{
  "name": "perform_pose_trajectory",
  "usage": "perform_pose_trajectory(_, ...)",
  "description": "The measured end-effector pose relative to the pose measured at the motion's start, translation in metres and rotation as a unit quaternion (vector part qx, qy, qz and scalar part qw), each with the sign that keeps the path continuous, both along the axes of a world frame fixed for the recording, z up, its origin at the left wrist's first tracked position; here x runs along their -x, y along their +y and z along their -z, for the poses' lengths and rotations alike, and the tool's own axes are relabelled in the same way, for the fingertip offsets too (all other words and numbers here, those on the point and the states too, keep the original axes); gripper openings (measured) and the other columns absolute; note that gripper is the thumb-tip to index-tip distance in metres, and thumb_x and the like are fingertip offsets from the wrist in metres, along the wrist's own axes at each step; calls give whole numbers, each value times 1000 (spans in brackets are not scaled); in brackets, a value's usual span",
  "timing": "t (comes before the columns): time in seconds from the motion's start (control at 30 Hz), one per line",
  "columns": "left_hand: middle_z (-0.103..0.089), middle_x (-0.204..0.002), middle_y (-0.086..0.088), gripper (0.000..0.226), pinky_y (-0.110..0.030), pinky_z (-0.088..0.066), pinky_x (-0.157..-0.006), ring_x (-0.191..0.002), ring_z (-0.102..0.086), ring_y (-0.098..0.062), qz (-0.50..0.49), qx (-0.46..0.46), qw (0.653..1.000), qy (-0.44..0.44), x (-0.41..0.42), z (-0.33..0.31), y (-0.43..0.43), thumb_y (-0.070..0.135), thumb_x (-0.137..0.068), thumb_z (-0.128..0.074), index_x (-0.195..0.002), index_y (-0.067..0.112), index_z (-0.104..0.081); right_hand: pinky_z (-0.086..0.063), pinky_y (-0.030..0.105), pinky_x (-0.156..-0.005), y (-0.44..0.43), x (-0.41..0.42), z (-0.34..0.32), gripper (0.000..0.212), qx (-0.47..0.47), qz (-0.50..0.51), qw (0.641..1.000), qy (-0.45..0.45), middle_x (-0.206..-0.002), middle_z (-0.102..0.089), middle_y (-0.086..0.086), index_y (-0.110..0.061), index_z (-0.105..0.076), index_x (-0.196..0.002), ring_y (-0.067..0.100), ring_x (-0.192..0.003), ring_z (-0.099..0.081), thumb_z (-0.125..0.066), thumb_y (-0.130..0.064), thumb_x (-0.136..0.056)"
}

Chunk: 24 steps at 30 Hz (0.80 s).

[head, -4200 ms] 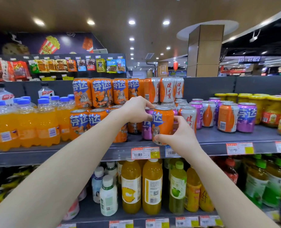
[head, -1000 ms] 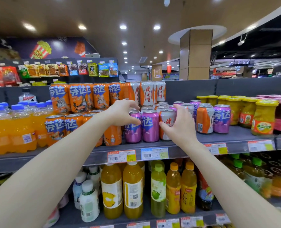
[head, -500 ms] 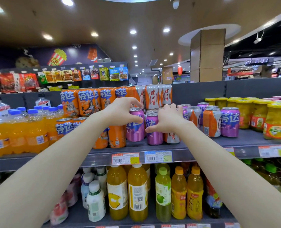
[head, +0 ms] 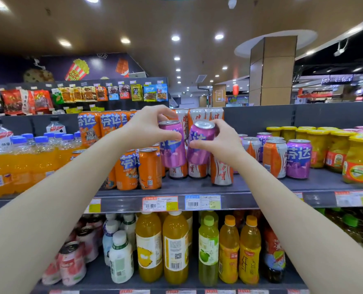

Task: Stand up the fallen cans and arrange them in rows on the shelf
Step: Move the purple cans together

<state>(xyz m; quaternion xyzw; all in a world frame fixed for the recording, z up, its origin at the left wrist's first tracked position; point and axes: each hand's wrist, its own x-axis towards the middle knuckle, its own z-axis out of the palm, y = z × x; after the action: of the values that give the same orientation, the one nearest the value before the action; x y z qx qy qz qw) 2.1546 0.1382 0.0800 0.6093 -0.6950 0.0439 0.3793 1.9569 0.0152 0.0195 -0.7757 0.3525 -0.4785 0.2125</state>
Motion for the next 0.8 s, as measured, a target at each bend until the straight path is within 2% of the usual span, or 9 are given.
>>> perform_pose_trajectory(0.07, -67, -113, 7, 58, -26, -56, -78, -97, -65, -7, 7, 14, 1000, 13, 4, -9, 0, 48, -73, -87, -125, 37, -65, -59, 26, -80, 8, 13, -10, 69, -5, -72, 993, -93, -109, -71, -7, -25, -60, -121, 8, -96, -70, -94, -44, -63)
perform_pose_trajectory(0.13, -67, -114, 6, 56, -19, -51, -72, -96, -64, -4, 14, 39, 999, 23, 11, -17, -2, 45, -76, -87, -126, 34, -65, -58, 22, -76, 15, 31, -23, 57, 2, -105, 983, -148, -106, -74, -4, -21, -62, -119, 6, -93, -73, -92, -29, -71)
perform_pose_trajectory(0.27, -69, -111, 11, 50, -19, -55, -71, -90, -68, -4, 47, 63, 996, 32, 40, -23, -9, 43, -79, -85, -124, 31, -66, -62, 33, -78, 17, 77, -37, 44, 0, -98, 980, -173, -103, -75, -1, -22, -63, -108, 14, -92, -75, -90, -26, -74)
perform_pose_trajectory(0.33, -70, -109, 12, 46, -21, -58, -71, -87, -69, -2, 69, 64, 995, 36, 62, -21, -17, 42, -79, -85, -120, 30, -68, -61, 27, -77, 12, 103, -36, 44, 1, -70, 984, -163, -100, -76, -3, -22, -65, -108, 8, -90, -75, -91, -26, -73)
perform_pose_trajectory(0.43, -70, -107, 13, 40, -16, -57, -67, -83, -69, 5, 104, 57, 992, 40, 104, -16, -32, 40, -79, -85, -115, 30, -69, -57, 15, -67, 1, 143, -26, 49, -4, -12, 988, -154, -99, -75, -6, -18, -68, -112, -1, -82, -73, -92, -24, -71)
perform_pose_trajectory(0.53, -66, -107, 18, 38, -13, -56, -66, -84, -69, 4, 124, 42, 991, 22, 147, -6, -49, 39, -80, -84, -114, 30, -68, -58, 18, -66, -13, 179, -10, 57, -20, 52, 988, -147, -101, -75, -5, -16, -67, -116, 2, -84, -72, -94, -25, -66)
perform_pose_trajectory(0.57, -65, -108, 19, 39, -13, -56, -68, -86, -68, 3, 127, 37, 991, 8, 162, 0, -57, 40, -81, -83, -115, 29, -68, -59, 21, -68, -19, 192, -5, 62, -27, 72, 987, -142, -102, -74, -4, -17, -65, -117, 5, -87, -72, -95, -28, -64)
perform_pose_trajectory(0.67, -66, -120, 13, 42, -23, -51, -91, -108, -61, -2, 113, 37, 993, -28, 190, 21, -79, 45, -79, -81, -116, 30, -70, -63, 37, -76, -35, 216, 11, 75, -46, 115, 985, -123, -108, -72, -1, -22, -57, -118, 14, -94, -72, -97, -38, -56)
perform_pose_trajectory(0.8, -65, -129, 8, 42, -36, -51, -98, -118, -58, -11, 83, 29, 996, -29, 217, 47, -107, 49, -79, -78, -117, 32, -68, -55, 33, -86, -50, 240, 24, 80, -24, 161, 984, -71, -119, -67, -2, -16, -55, -131, 14, -102, -64, -95, -34, -65)
